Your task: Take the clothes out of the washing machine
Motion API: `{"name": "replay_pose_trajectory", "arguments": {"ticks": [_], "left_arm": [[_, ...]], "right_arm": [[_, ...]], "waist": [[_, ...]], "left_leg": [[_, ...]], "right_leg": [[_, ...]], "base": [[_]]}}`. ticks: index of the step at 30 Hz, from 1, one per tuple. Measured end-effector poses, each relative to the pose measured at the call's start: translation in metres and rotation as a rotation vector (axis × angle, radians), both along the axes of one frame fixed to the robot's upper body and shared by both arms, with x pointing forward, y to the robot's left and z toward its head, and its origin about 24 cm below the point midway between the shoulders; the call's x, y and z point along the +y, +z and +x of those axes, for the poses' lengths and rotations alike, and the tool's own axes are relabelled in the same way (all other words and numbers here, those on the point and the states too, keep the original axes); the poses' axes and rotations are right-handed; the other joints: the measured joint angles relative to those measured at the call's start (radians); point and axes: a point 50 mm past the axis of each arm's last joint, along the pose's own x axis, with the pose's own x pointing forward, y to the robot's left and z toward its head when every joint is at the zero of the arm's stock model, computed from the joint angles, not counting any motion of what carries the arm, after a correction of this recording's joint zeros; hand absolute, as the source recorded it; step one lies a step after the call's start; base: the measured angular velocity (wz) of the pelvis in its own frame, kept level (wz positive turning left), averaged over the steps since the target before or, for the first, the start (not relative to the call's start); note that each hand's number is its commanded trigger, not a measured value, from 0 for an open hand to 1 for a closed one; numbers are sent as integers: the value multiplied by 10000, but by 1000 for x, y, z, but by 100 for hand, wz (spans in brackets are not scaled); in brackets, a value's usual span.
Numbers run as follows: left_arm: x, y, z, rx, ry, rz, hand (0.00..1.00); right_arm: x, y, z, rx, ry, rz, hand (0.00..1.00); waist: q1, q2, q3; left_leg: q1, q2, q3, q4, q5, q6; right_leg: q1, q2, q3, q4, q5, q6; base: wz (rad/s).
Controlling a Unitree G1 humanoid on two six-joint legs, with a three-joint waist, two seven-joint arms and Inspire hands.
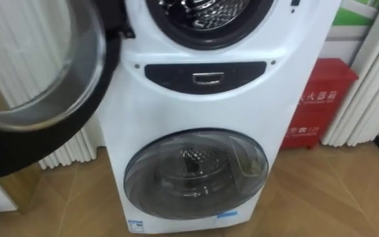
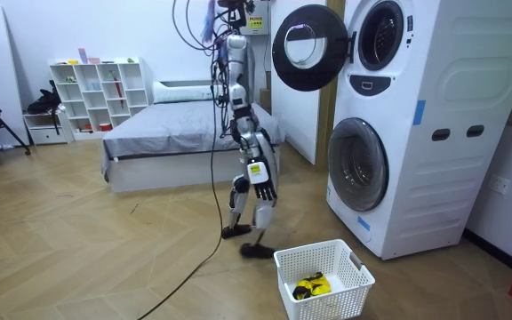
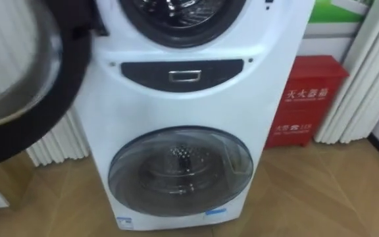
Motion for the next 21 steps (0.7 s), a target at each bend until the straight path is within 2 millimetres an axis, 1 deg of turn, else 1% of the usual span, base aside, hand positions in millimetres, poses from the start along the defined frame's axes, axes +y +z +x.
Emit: {"name": "replay_pose_trajectory", "arguments": {"ticks": [1, 2, 3, 4, 5, 6, 7, 8, 10, 11, 12, 14, 15, 16, 17, 18, 19, 21], "left_arm": [[2, 0, -3, 13, 316, -32, 0], [6, 0, -4, -37, 633, -11, 0], [8, 1, -4, -92, 805, 7, 0], [12, 2, -3, -243, 1162, 23, 0], [16, 3, -2, -397, 1356, 79, 0], [17, 4, -2, -492, 1536, 78, 0], [21, 5, -4, -702, 1833, 128, 0], [25, 7, -3, -904, 2137, 280, 0], [32, 10, 1, -1238, 2683, 462, 0], [37, 13, 4, -1544, 3129, 553, 0], [39, 15, 6, -1714, 3356, 575, 0], [48, 22, 15, -2315, 3744, 863, 0], [50, 23, 17, -2466, 3797, 913, 0], [53, 25, 21, -2685, 3997, 991, 0], [57, 28, 25, -2847, 4109, 1067, 0], [60, 29, 26, -2944, 4180, 1110, 0], [66, 33, 30, -3163, 4346, 1216, 0], [77, 40, 35, -3672, 5124, 1273, 0]], "right_arm": [[0, 0, -1, 29, -5, 8, 0], [2, -1, -3, 78, 38, 52, 0], [3, -1, -4, 100, 63, 89, 0], [6, -2, -5, 159, 139, 147, 0], [7, -2, -6, 194, 167, 194, 0], [7, -2, -7, 195, 168, 190, 0], [6, -2, -8, 167, 200, 140, 0], [5, -2, -7, 124, 211, 95, 0], [3, -1, -6, 57, 241, 27, 0], [1, 0, -5, -48, 103, -45, 0], [0, 0, -5, -114, 27, -89, 0], [-6, 2, -3, -262, -30, -271, 0], [-7, 2, -2, -282, 16, -315, 0], [-10, 3, -2, -294, 108, -359, 0], [-11, 4, -2, -308, 229, -367, 0], [-11, 4, -2, -317, 239, -339, 0], [-12, 4, -2, -362, 200, -274, 0], [-16, 5, -4, -485, -156, -248, 0]], "waist": [[141, -74, -28], [269, -157, -41], [283, -204, -62], [391, -312, -99], [453, -352, -99], [467, -395, -118], [569, -338, -163], [720, -299, -171], [752, -275, -170], [766, -213, -151], [770, -167, -147], [758, 19, -137], [759, 37, -139], [752, 130, -168], [721, 204, -159], [716, 237, -158], [706, 267, -137], [757, 372, -132]], "left_leg": [[2, -26, 177, -4, 22, -30], [-3, -82, 249, -9, 62, -84], [-1, -97, 290, -9, 81, -111], [6, -101, 424, -7, 121, -174], [21, -96, 493, -3, 149, -224], [39, -60, 517, -9, 164, -255], [90, 15, 615, -65, 192, -322], [140, 92, 679, -65, 187, -382], [151, 154, 678, -74, 213, -451], [152, 188, 667, -108, 223, -480], [154, 209, 665, -112, 223, -497], [167, 245, 573, -152, 234, -550], [178, 244, 568, -188, 243, -564], [217, 245, 565, -267, 257, -584], [228, 244, 500, -306, 269, -600], [230, 238, 428, -306, 271, -602], [229, 231, 379, -304, 276, -607], [286, 233, 339, -302, 279, -609]], "right_leg": [[521, -13, -21, -481, -149, 39], [948, 39, -27, -1339, -185, 59], [1122, 91, -51, -1719, -186, 53], [1321, 134, -47, -2283, -173, 38], [1459, 181, -28, -2689, -170, 35], [1510, 228, -15, -2817, -132, 6], [1514, 330, 82, -2943, -54, -71], [1524, 422, 123, -3065, 13, -142], [1556, 506, 119, -3148, 49, -197], [1584, 552, 116, -3210, 66, -225], [1583, 569, 106, -3209, 69, -229], [1582, 624, 66, -3211, 70, -235], [1577, 633, 72, -3215, 70, -236], [1595, 647, 48, -3233, 69, -236], [1658, 653, -21, -3246, 66, -240], [1673, 653, -34, -3242, 60, -246], [1670, 652, -49, -3234, 53, -250], [1689, 656, -50, -3277, 49, -252]], "base": [[-46], [-45], [-39], [-29], [-27], [-22], [-27], [-30], [-8], [4], [3], [2], [0], [0], [8], [12], [5], [-2]]}}
